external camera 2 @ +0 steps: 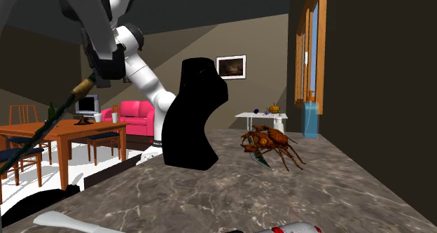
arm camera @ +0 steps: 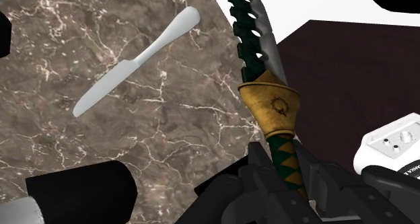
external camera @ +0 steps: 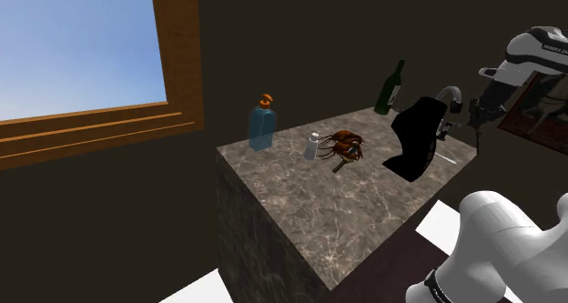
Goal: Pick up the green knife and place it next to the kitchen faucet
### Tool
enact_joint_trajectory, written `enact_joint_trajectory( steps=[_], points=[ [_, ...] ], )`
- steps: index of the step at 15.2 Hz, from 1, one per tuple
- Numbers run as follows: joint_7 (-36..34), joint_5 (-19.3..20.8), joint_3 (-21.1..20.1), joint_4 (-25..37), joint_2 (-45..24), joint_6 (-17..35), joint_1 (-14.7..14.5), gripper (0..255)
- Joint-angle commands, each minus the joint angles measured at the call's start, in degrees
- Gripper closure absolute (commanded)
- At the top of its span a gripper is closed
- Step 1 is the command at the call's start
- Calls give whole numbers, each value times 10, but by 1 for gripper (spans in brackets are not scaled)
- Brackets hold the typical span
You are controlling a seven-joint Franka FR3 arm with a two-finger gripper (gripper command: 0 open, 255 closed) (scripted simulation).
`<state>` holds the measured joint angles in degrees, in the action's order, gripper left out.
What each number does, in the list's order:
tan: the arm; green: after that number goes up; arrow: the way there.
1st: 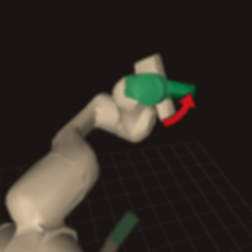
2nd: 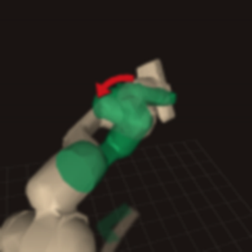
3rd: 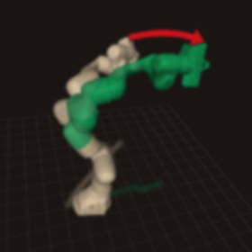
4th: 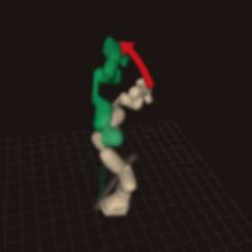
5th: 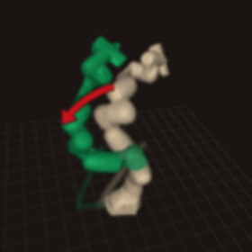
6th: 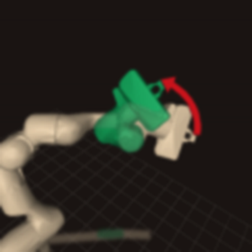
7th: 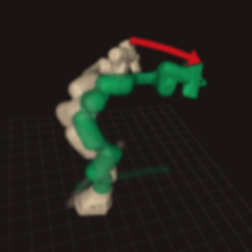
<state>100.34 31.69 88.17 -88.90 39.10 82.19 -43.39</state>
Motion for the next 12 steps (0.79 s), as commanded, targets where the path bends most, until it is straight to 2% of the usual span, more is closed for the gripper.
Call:
enact_joint_trajectory(
  steps=[1, 12],
  points=[
    [-2, 4, -1, -21, 4, 16, 10, 255],
    [-15, 29, 16, -98, 28, 86, 27, 255]
  ],
)
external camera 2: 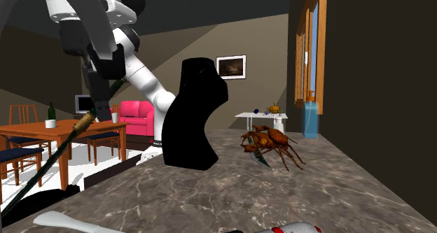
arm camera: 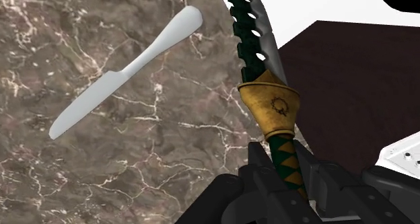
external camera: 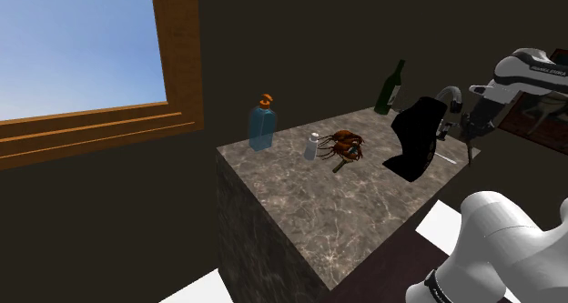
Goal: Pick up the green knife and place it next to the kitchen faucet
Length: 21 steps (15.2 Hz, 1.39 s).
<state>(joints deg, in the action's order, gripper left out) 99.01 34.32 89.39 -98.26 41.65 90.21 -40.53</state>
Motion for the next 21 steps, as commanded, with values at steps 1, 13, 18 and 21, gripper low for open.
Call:
enact_joint_trajectory(
  steps=[1, 13, 18, 21],
  points=[
    [-2, 5, 6, -11, 4, 12, -1, 255],
    [-16, 41, 46, -72, 31, 82, -5, 255],
    [-23, 57, 67, -91, 43, 110, -11, 255],
    [-23, 61, 85, -102, 44, 130, -17, 255]
  ],
)
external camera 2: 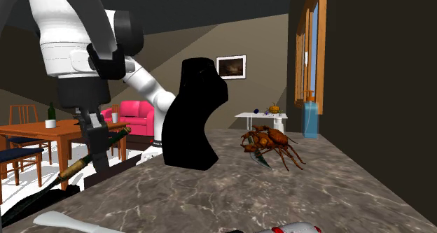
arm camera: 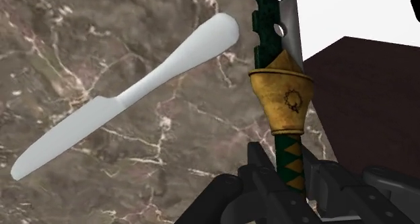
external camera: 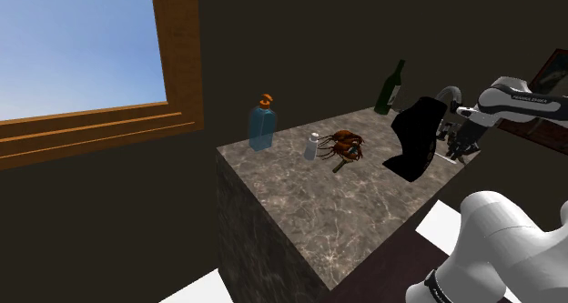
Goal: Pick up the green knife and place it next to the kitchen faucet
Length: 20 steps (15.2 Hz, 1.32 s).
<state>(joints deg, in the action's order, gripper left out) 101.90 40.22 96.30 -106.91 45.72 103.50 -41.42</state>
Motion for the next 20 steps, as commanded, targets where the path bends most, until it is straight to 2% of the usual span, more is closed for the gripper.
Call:
enact_joint_trajectory(
  steps=[1, 3, 7, 11, 12, 17, 20],
  points=[
    [-48, -2, 26, -19, -3, 7, -12, 255],
    [-36, -19, 52, -28, -23, 32, -22, 255],
    [16, -99, 116, -37, -103, 76, -54, 255],
    [17, -101, 118, -37, -105, 77, -55, 255],
    [17, -102, 118, -36, -105, 75, -56, 0],
    [17, -101, 118, -37, -105, 77, -55, 0],
    [32, -125, 93, 0, -122, 29, -45, 0]
  ],
)
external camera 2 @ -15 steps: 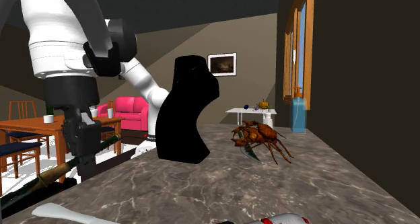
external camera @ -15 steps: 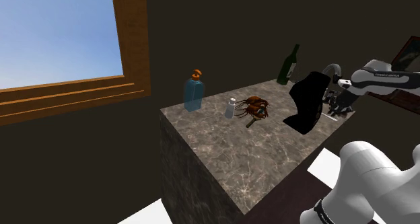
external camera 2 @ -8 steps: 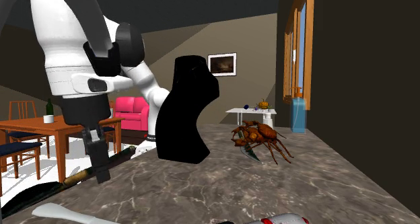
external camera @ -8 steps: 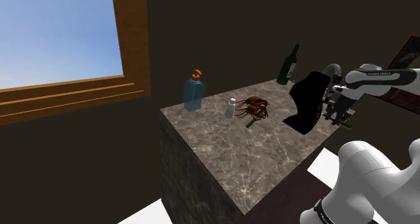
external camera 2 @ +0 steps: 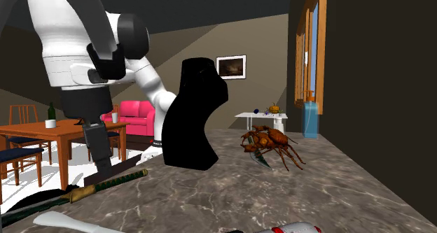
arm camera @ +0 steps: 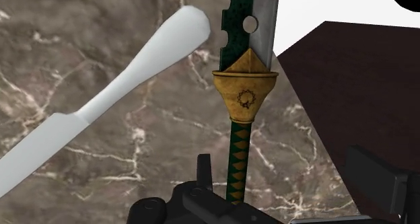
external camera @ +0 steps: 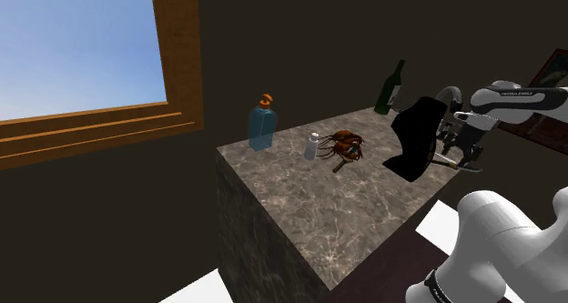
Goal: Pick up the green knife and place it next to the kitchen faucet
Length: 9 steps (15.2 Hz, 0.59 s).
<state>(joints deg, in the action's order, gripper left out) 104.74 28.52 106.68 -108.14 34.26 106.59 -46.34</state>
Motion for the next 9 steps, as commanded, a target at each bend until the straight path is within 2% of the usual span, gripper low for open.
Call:
enact_joint_trajectory(
  steps=[1, 9],
  points=[
    [6, -12, -17, 24, -10, -15, 6, 0],
    [-3, 1, -28, 25, 4, -20, 12, 0]
  ],
)
